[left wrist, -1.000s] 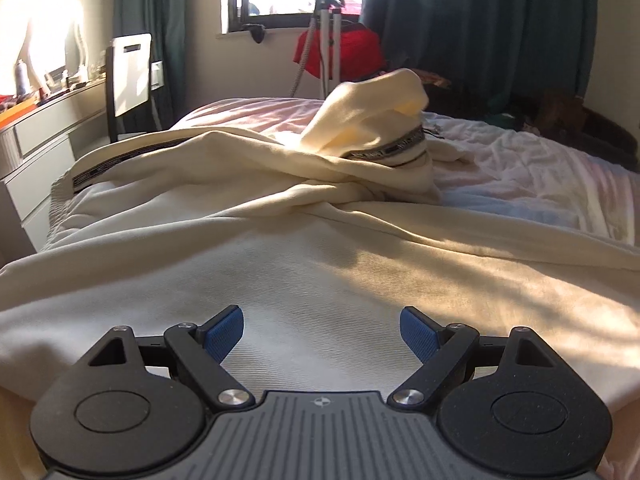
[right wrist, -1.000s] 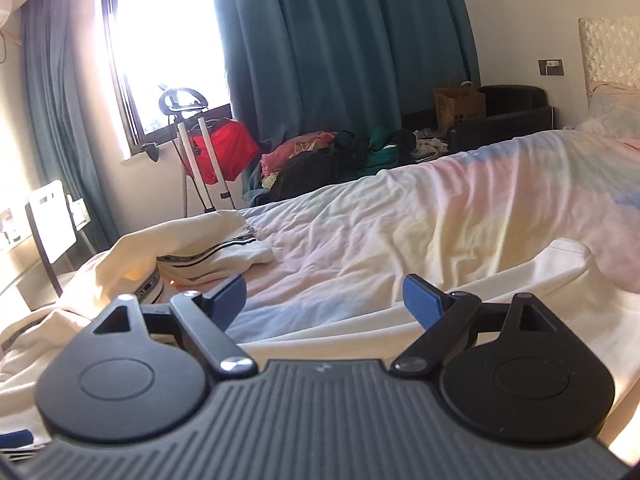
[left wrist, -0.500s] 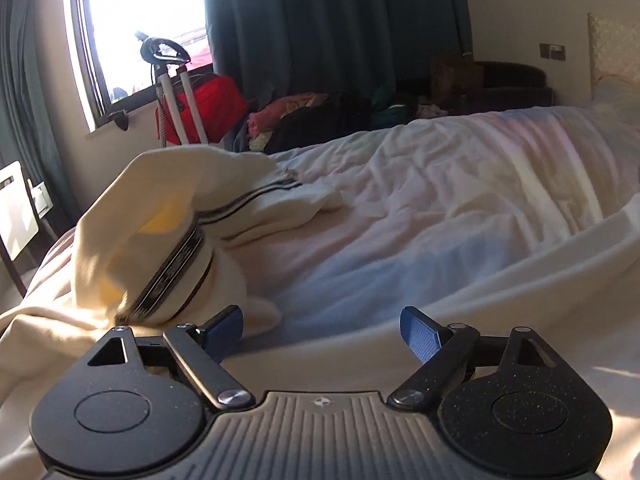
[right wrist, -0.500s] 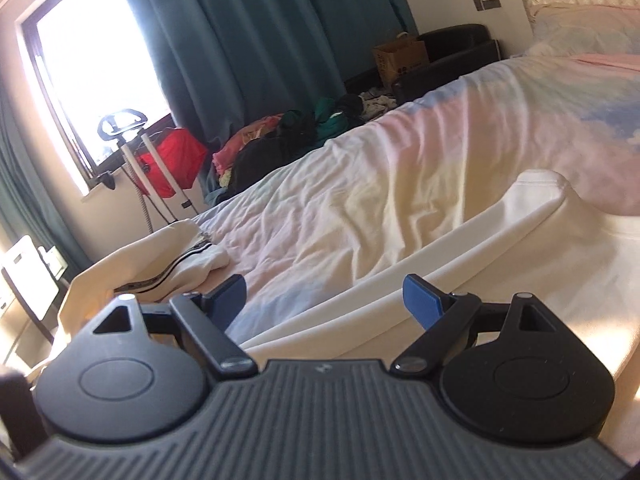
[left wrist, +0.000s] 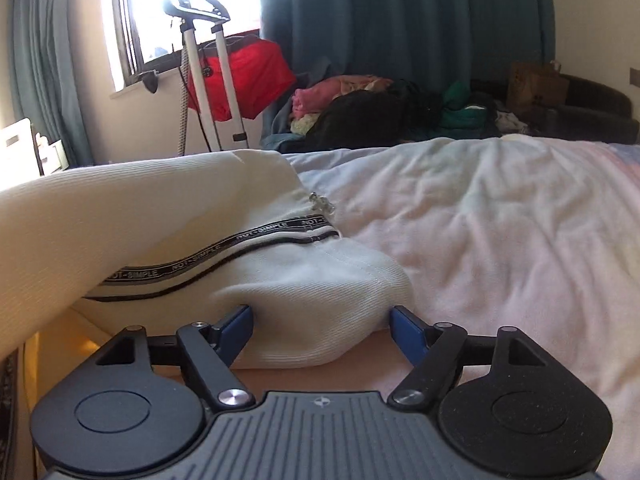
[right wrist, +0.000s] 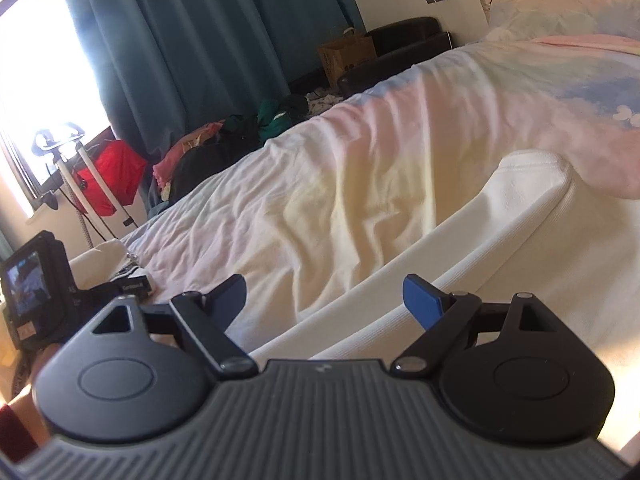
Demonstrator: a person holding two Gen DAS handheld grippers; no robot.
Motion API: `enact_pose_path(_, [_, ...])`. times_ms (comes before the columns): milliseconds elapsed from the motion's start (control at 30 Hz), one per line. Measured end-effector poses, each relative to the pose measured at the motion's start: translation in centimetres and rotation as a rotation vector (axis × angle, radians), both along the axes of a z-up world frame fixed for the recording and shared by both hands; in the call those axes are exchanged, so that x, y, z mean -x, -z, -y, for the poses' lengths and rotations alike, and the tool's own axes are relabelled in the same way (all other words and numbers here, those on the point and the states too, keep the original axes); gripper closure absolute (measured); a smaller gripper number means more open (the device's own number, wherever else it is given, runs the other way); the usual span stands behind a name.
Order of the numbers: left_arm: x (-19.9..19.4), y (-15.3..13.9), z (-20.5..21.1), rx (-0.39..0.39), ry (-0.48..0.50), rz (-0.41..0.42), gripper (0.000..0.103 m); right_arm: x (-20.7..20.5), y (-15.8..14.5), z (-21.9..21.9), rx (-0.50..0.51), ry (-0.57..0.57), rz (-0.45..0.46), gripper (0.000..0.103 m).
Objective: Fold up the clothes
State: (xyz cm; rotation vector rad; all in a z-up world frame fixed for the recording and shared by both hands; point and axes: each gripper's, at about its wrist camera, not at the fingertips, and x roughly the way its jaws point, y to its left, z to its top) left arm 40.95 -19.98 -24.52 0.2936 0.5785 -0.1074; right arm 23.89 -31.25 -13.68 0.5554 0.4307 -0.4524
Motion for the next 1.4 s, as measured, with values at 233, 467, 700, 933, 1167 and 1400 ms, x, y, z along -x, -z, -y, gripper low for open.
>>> enact_pose_path(233, [-1.6,0.6,3.5,-0.138,0.058,0.006,0.093,0.2,0.4,0.8,-0.049,0.014,0.005,0.016])
enact_pose_path(467, [1.6,-4.2,6.9,-0.129,0.128,0.059,0.101,1.7,-0.1,2.1,-0.093,0.064,0.039,0.016])
enact_pose_path(700, [6.5,-10.9,13.3,0.051,0.334,0.095,0.101,3.2,-0.7,3.3,-0.120,0.128,0.070,0.016])
enact_pose_path(933, [10.7,-13.8,20.3,0.290,0.580,0.044,0.101,5.1,-0.7,4.5,-0.079,0.299,0.092,0.016])
enact_pose_path(1167, [12.6,-10.4,21.1,0.398,0.650,-0.025,0.091,7.0,0.1,7.0,-0.131,0.456,0.149,0.015])
enact_pose_path(1400, [16.5,-10.0,10.0,0.423,0.532,-0.012,0.050,6.8,0.4,6.8,-0.171,0.384,0.155,0.015])
